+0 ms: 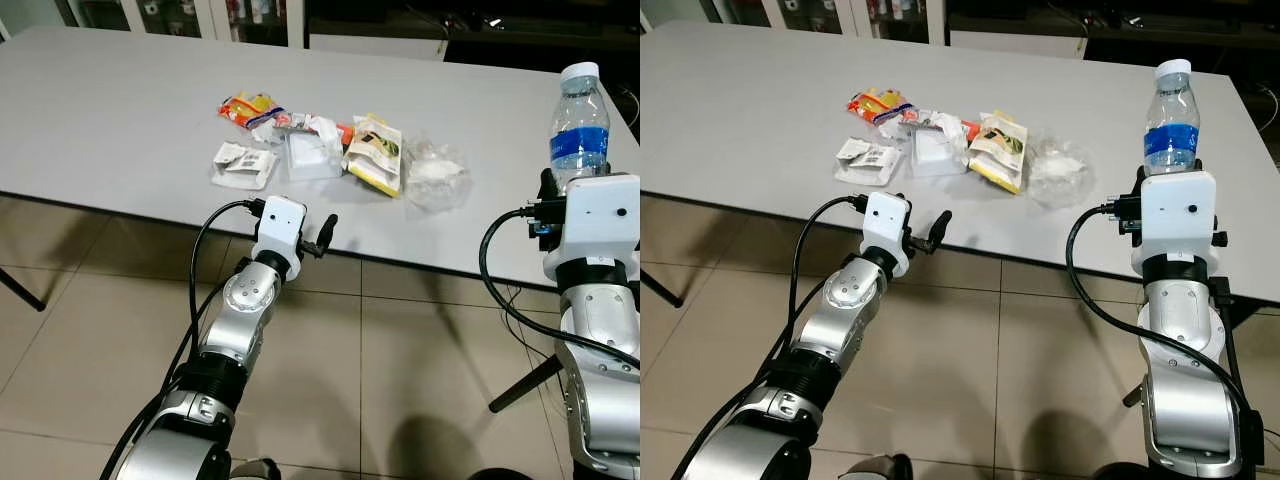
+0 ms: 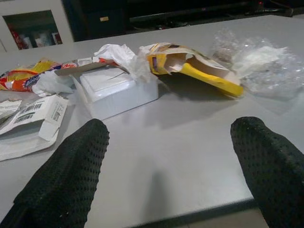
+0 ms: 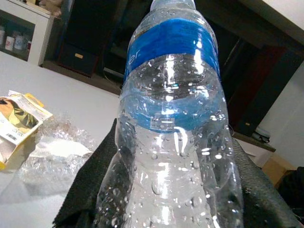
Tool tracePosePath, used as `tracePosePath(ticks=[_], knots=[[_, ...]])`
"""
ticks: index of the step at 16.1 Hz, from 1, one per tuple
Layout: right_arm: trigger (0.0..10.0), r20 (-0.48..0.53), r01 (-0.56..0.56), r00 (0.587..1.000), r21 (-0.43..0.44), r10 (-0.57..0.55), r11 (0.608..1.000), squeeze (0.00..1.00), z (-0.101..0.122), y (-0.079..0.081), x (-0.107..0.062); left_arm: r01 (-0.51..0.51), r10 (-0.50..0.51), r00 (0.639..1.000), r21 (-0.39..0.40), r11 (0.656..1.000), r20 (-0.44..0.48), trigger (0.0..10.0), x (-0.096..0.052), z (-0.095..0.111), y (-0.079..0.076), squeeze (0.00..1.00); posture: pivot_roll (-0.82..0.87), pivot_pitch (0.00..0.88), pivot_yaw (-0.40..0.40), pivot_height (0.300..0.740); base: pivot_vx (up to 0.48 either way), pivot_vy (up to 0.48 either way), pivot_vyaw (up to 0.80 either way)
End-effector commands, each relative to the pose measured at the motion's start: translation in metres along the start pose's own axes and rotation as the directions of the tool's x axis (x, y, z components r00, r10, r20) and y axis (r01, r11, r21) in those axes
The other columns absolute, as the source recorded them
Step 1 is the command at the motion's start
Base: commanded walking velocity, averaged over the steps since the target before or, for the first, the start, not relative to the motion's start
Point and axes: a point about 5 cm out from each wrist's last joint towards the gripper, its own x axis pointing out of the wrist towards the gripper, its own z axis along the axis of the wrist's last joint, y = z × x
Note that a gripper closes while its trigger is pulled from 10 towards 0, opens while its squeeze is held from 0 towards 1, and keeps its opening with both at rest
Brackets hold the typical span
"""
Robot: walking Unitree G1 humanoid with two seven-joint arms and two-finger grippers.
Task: Picking trash to rubbish bin
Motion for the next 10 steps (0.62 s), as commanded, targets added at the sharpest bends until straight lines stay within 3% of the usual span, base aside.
tracePosePath(ticks=[1, 10], knots=[[10.0, 0.010, 0.004, 1.000, 0.000, -0.004, 1.000, 0.00, 0.0013, -0.0029, 0.0007, 0.002, -0.002, 1.000, -0.001, 1.000, -0.013, 10.0, 0.0018, 0.0002, 0.0014, 0.00, 0.09, 0.085, -0.008, 0.740, 0.386, 0.285, 0.00], [10.0, 0.016, 0.008, 1.000, -0.004, -0.007, 1.000, 0.00, 0.0025, -0.0049, 0.0007, -0.030, 0.030, 0.999, 0.003, 1.000, -0.013, 10.0, 0.0034, 0.0005, 0.0028, 0.00, 0.08, 0.083, -0.010, 0.740, 0.386, 0.283, 0.00]])
